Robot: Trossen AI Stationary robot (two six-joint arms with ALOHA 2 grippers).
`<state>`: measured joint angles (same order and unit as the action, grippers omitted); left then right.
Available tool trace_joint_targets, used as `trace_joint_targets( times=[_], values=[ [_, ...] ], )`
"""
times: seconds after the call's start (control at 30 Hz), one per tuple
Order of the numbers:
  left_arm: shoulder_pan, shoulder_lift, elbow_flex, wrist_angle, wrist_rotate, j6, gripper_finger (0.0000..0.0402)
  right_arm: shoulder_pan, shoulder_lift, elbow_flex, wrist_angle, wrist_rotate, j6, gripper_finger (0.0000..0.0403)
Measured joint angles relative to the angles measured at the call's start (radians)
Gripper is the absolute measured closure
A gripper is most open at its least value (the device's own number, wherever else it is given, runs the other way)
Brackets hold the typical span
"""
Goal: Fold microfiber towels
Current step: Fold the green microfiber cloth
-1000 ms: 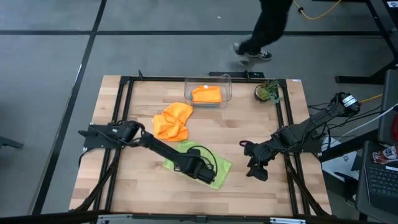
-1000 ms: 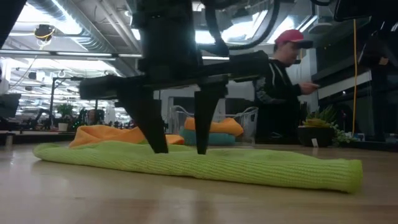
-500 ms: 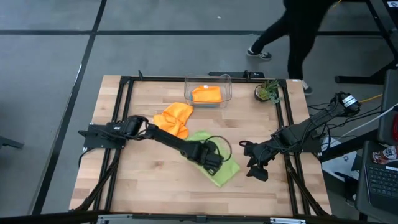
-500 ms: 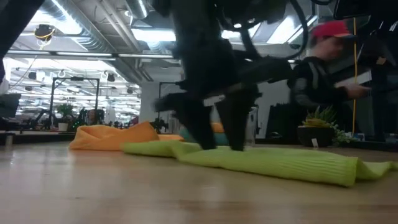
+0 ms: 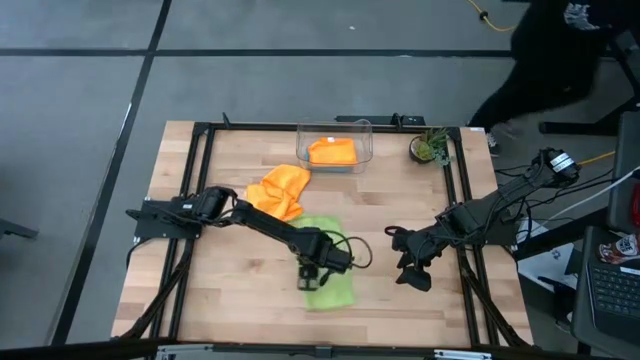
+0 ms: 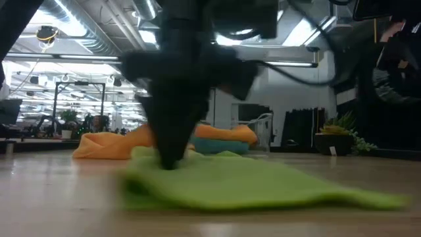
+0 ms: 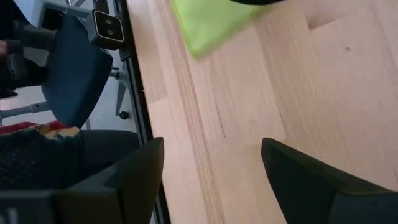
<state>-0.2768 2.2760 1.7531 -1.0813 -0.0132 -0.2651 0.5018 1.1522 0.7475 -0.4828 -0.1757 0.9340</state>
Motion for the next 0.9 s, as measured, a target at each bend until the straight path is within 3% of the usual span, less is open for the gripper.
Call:
trace_joint_targets(
  times=[0.13, 0.3, 0.53, 0.67, 0.9],
  values=[
    [-0.027, 0.002, 0.005, -0.146, -0.064, 0.159, 0.0224, 0.000, 0.000, 0.000, 0.000, 0.000, -0.007, 0.0131],
    [-0.072, 0.015, 0.047, -0.286, -0.227, 0.379, 0.0224, 0.000, 0.000, 0.000, 0.000, 0.000, -0.042, 0.0131],
    [-0.143, 0.011, 0.142, -0.367, -0.453, 0.434, 0.0224, 0.000, 0.000, 0.000, 0.000, 0.000, -0.048, 0.0131],
    [-0.180, 0.008, 0.259, -0.464, -0.517, 0.302, 0.0224, 0.000, 0.000, 0.000, 0.000, 0.000, -0.048, 0.0131],
    [-0.208, 0.005, 0.464, -0.458, -0.362, -0.302, 0.0224, 0.000, 0.000, 0.000, 0.000, 0.000, -0.048, 0.0131]
  ],
)
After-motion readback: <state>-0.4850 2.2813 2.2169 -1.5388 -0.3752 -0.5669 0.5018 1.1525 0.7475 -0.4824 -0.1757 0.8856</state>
